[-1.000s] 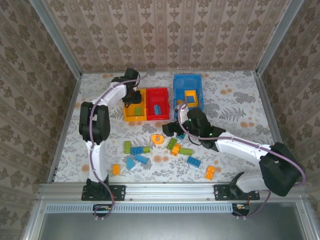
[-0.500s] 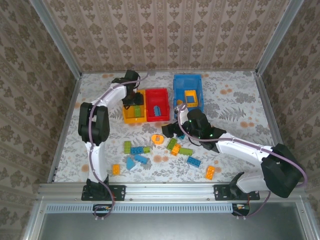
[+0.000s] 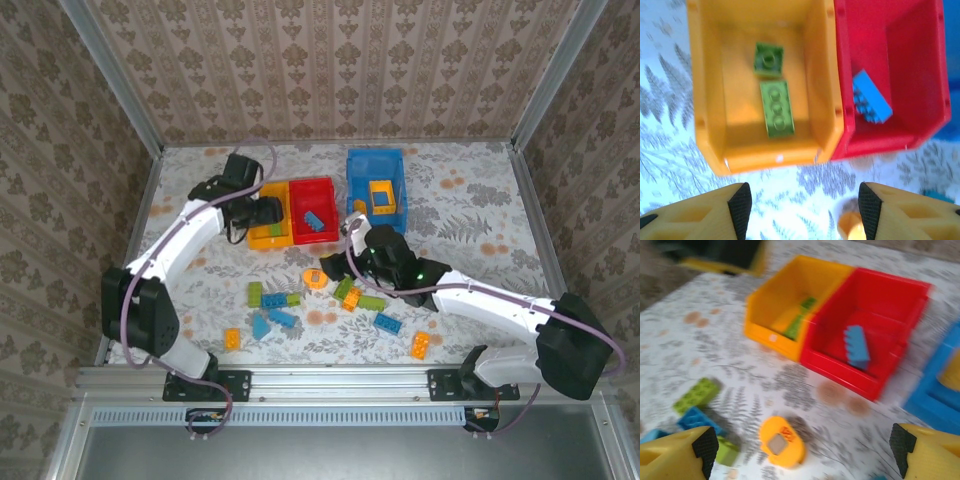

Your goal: Sort the legos into containers by color

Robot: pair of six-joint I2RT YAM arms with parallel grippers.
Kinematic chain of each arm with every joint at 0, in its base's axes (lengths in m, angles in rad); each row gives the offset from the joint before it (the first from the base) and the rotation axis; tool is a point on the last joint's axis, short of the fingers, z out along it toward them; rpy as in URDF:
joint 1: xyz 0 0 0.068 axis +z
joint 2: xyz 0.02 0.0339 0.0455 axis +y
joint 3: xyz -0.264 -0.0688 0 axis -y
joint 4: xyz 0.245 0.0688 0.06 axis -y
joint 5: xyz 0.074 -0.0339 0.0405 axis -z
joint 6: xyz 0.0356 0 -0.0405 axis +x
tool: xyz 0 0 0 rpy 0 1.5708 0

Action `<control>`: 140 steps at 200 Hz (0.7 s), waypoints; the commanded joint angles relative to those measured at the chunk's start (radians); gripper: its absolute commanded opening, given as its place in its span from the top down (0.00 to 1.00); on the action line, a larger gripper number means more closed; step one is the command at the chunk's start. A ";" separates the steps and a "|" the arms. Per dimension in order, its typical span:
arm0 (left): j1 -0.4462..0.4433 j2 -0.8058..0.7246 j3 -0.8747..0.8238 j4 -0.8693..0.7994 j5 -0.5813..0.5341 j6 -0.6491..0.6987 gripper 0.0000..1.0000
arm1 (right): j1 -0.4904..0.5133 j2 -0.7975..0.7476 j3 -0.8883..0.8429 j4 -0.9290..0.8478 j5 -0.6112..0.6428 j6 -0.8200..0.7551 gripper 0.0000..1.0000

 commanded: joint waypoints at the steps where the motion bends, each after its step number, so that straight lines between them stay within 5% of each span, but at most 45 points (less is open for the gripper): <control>1: -0.087 -0.114 -0.100 0.049 0.092 -0.017 0.39 | -0.047 0.000 -0.031 -0.150 0.108 0.111 0.11; 52: -0.277 -0.262 -0.293 0.163 0.114 -0.055 0.39 | -0.133 0.135 0.049 -0.357 0.079 0.381 0.11; 109: -0.332 -0.305 -0.323 0.195 0.113 -0.010 0.39 | -0.130 0.292 0.126 -0.396 0.055 0.665 0.11; 140: -0.333 -0.315 -0.324 0.189 0.113 -0.004 0.39 | -0.126 0.371 0.175 -0.402 0.040 0.760 0.18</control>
